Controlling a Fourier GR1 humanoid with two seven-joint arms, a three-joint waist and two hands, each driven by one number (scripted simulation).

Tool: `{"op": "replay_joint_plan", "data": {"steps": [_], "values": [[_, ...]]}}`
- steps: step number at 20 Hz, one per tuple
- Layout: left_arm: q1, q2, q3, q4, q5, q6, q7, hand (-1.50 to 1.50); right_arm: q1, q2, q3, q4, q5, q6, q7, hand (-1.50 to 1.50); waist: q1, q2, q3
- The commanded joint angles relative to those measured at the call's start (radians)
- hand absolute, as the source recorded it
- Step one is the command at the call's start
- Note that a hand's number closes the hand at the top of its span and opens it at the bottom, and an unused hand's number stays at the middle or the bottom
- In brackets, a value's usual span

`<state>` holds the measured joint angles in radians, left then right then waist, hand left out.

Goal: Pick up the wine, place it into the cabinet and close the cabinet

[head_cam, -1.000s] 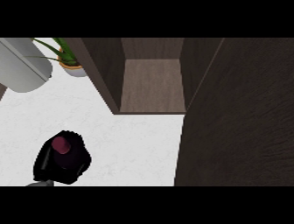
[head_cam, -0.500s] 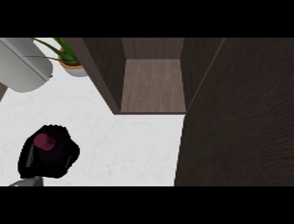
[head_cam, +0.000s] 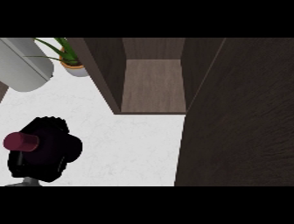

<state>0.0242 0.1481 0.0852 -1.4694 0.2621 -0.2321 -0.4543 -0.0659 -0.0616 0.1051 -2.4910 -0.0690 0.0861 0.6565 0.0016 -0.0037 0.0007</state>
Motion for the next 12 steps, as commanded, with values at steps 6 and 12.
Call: {"op": "replay_joint_plan", "data": {"steps": [6, 12], "values": [[-0.002, -0.062, -0.124, -0.339, -0.035, 0.136, 0.308, 1.5, 0.018, 0.003, -0.002, -0.073, -0.052, 0.011, 0.026, -1.5, -0.003, 0.001, 0.0], [-0.055, -0.145, -0.275, -0.445, -0.116, 0.245, 0.487, 1.5, 0.064, 0.01, -0.024, -0.101, -0.069, 0.021, -0.023, -1.5, -0.01, 0.0, 0.001]]}}
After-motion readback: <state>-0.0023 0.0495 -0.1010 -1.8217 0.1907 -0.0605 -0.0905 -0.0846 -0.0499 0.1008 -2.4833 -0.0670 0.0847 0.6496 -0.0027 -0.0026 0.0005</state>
